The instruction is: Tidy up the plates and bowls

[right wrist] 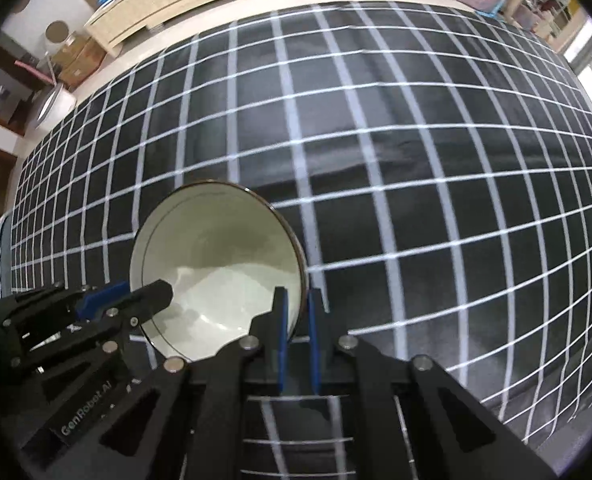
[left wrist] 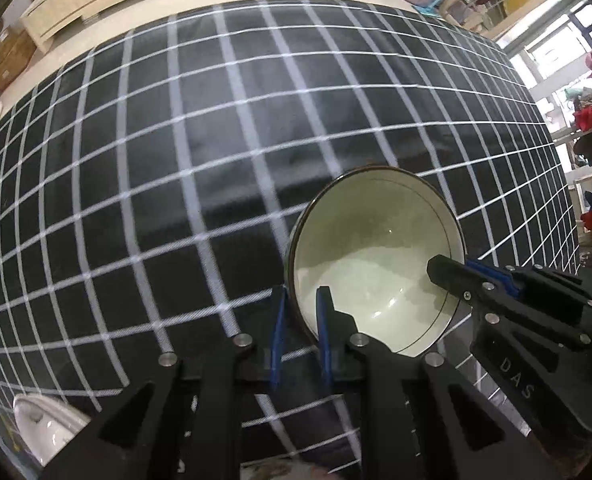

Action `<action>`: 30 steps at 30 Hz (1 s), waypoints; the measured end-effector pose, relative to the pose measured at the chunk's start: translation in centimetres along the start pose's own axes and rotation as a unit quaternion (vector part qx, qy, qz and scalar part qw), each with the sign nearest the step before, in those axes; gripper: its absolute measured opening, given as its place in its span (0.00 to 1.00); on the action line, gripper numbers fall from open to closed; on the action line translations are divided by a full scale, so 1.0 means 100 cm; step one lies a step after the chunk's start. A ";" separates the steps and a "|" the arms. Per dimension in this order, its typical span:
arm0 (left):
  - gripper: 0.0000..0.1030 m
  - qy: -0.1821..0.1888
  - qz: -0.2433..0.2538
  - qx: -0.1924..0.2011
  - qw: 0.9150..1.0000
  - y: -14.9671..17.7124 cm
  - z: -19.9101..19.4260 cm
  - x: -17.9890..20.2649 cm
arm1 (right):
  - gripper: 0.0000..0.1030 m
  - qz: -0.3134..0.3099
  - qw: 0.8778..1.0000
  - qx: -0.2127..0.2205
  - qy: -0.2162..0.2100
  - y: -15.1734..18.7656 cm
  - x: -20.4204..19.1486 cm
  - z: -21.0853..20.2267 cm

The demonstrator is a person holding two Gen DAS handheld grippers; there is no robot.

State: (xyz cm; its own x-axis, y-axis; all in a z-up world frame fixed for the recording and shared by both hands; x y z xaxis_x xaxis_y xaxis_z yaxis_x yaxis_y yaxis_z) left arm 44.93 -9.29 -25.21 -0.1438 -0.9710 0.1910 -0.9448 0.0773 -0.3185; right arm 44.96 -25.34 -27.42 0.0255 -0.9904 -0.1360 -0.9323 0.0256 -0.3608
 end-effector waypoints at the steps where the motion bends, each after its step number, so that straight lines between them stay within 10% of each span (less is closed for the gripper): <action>1: 0.13 -0.003 -0.008 0.002 1.000 0.006 -0.004 -0.008 | 0.12 -0.005 1.000 -0.002 -0.003 0.004 -0.008 -0.001; 30: 0.11 -0.007 -0.070 0.019 0.997 0.102 -0.061 -0.104 | 0.11 -0.025 0.999 -0.026 -0.007 0.080 -0.120 -0.030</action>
State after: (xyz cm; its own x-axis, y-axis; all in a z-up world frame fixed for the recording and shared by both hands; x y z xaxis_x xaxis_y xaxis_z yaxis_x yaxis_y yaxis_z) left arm 34.99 2.98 -24.73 -0.0075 -0.9747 0.2235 -0.9431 -0.0674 -0.3255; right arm 36.11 -13.69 -25.96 0.0776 -0.9882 -0.1322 -0.9470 -0.0316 -0.3197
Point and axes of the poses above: each gripper's, at about its wrist camera, not at the fingertips, and z roughly the way its jaws point, x to its right, y to its underside, the point moved 5 cm from there along z, roughly the way its jaws point, and after that the axes turned 11 degrees about x, right-handed, at the moved point
